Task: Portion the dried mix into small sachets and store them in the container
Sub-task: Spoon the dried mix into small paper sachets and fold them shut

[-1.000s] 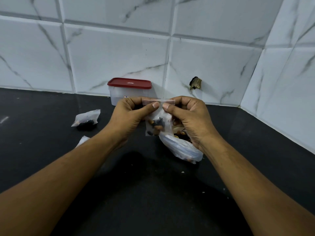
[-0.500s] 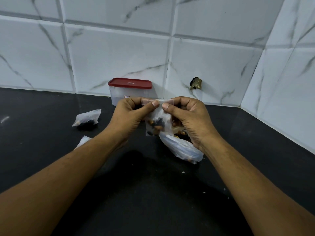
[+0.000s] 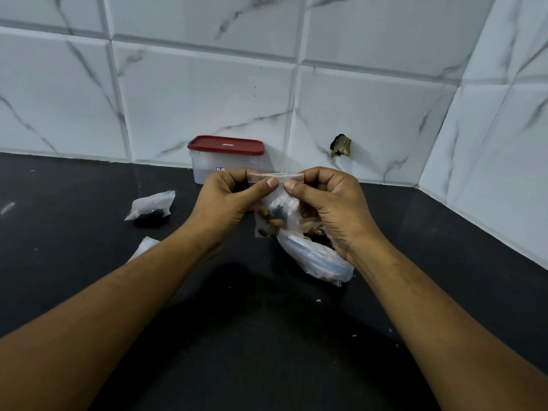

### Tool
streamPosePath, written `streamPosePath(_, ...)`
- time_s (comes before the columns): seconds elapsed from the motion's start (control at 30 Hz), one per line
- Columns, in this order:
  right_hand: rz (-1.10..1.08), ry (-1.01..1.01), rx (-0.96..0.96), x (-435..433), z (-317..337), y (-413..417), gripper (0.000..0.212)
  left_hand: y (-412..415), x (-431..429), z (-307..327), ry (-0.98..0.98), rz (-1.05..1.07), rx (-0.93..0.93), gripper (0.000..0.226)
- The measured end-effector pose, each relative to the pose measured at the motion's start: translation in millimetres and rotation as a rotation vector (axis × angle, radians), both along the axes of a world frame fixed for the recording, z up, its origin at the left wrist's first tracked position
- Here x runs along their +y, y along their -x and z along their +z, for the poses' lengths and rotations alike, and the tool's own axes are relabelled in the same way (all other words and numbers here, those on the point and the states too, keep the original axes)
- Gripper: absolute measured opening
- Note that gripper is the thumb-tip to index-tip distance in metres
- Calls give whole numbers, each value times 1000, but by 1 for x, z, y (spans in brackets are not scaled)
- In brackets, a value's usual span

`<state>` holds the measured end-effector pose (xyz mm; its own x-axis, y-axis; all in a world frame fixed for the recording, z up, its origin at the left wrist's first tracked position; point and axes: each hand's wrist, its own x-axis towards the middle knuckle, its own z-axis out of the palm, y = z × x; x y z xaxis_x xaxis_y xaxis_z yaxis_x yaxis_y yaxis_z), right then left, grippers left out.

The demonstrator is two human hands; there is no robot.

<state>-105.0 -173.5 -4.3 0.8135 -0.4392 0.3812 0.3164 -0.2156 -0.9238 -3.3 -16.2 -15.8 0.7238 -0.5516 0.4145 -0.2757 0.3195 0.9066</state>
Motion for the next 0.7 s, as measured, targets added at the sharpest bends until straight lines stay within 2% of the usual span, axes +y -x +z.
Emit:
streamPosePath(0.27,21,8,9,1,1,1,2,0,0,0,-9,-24,40,12)
streamPosePath(0.43,28,9,9,3,1,1,9,0,0,0,11,-18,65,11)
streamPosePath(0.7,-18,-95,-13,0,3,1,14,0,-2,1,45,15,118,11)
